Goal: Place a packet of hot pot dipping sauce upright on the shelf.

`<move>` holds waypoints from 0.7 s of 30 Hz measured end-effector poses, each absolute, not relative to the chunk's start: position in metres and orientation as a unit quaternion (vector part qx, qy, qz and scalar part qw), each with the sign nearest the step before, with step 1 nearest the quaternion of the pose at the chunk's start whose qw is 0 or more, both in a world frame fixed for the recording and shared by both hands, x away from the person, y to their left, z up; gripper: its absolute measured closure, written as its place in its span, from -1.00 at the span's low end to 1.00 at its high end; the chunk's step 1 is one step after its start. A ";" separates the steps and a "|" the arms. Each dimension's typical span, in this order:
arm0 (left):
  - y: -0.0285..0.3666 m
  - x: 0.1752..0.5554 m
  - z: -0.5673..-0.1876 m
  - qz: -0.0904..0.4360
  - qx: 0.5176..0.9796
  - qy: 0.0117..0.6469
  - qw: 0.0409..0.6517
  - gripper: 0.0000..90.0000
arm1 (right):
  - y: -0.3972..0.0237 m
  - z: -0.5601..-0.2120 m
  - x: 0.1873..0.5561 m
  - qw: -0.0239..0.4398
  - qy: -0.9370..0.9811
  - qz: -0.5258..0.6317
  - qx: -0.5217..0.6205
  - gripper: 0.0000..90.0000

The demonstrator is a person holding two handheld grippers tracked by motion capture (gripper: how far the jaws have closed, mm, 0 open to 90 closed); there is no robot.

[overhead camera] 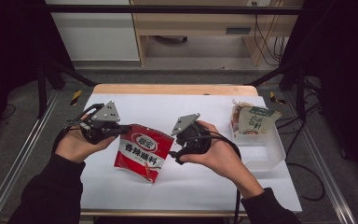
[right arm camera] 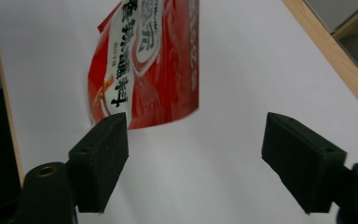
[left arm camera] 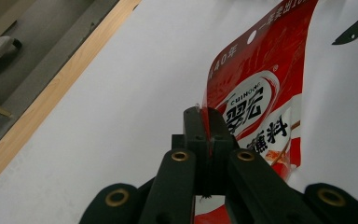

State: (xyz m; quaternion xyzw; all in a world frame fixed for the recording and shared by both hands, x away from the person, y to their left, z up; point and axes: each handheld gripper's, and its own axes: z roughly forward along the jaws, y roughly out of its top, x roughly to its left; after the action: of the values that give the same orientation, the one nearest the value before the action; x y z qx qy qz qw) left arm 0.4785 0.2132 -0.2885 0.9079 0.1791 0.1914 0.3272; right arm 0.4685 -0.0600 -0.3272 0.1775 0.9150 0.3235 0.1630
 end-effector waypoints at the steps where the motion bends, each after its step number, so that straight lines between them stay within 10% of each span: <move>1: 0.212 0.478 -0.288 0.190 0.908 0.177 0.328 1.00 | -0.058 -0.327 0.468 0.159 0.916 0.324 0.175 -0.36; 21: 0.208 0.479 -0.286 0.188 0.906 0.177 0.335 1.00 | -0.036 -0.327 0.486 0.118 0.929 0.320 0.148 0.82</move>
State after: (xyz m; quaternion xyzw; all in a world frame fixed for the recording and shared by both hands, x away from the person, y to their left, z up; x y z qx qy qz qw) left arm 0.4786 0.2085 -0.2858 0.9062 0.1766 0.1880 0.3352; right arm 0.4862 -0.0365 -0.3266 0.1476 0.9285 0.3195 0.1182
